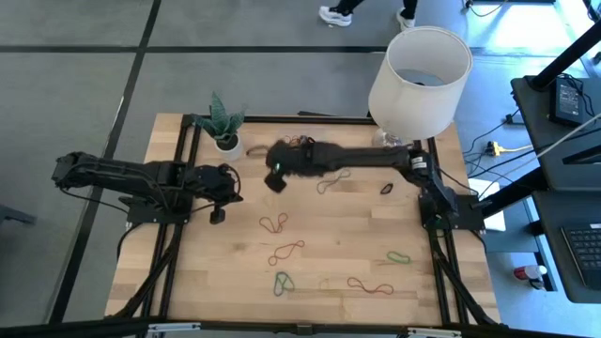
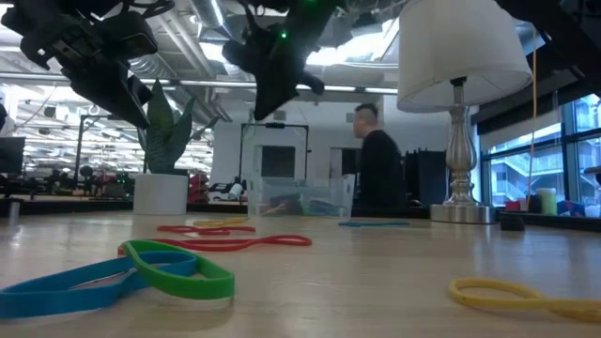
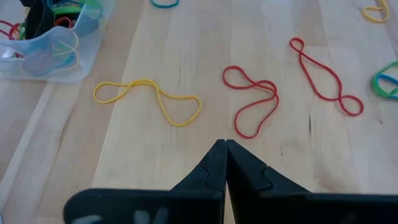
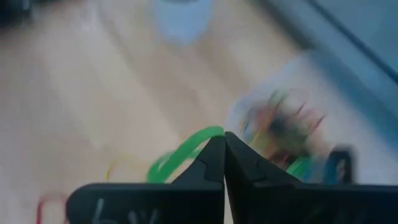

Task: Pick and place rubber bands into bin
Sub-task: Put the green rubber band into the transparent bin, then put the yellow rubber band into the transparent bin

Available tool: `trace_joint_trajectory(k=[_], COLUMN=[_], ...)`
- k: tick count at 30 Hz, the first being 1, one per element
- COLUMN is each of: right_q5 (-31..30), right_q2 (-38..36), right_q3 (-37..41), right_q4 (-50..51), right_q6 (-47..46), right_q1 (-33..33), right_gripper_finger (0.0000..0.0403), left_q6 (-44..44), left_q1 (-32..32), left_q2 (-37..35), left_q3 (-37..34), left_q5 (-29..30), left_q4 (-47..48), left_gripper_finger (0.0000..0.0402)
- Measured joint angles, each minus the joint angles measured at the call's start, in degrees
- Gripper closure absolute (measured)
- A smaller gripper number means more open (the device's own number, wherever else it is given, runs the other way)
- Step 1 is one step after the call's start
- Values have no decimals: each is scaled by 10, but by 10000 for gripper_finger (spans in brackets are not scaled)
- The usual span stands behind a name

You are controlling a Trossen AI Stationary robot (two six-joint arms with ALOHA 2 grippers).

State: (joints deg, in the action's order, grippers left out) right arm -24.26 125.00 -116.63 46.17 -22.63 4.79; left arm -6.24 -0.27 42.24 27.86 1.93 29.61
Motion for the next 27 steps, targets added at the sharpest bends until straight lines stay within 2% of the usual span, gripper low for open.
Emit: trace_joint_trajectory(k=[6, 14, 19, 27], right_q5=[-37, -30, 10, 32], right_q2=[2, 1, 2, 2], right_q3=[-10, 85, 126, 110], right_q4=[16, 30, 12, 6], right_q6=[18, -33, -57, -40], right_q1=[67, 134, 152, 152], right_gripper_finger=[402, 396, 368, 294], left_q6=[-4, -4, 1, 3], left_q1=[0, 0, 0, 0], left_q2=[0, 0, 0, 0], left_q3=[-6, -6, -6, -7], left_q5=[0, 0, 5, 35], left_q4=[-6, -12, -14, -39], left_gripper_finger=[400, 400, 400, 400])
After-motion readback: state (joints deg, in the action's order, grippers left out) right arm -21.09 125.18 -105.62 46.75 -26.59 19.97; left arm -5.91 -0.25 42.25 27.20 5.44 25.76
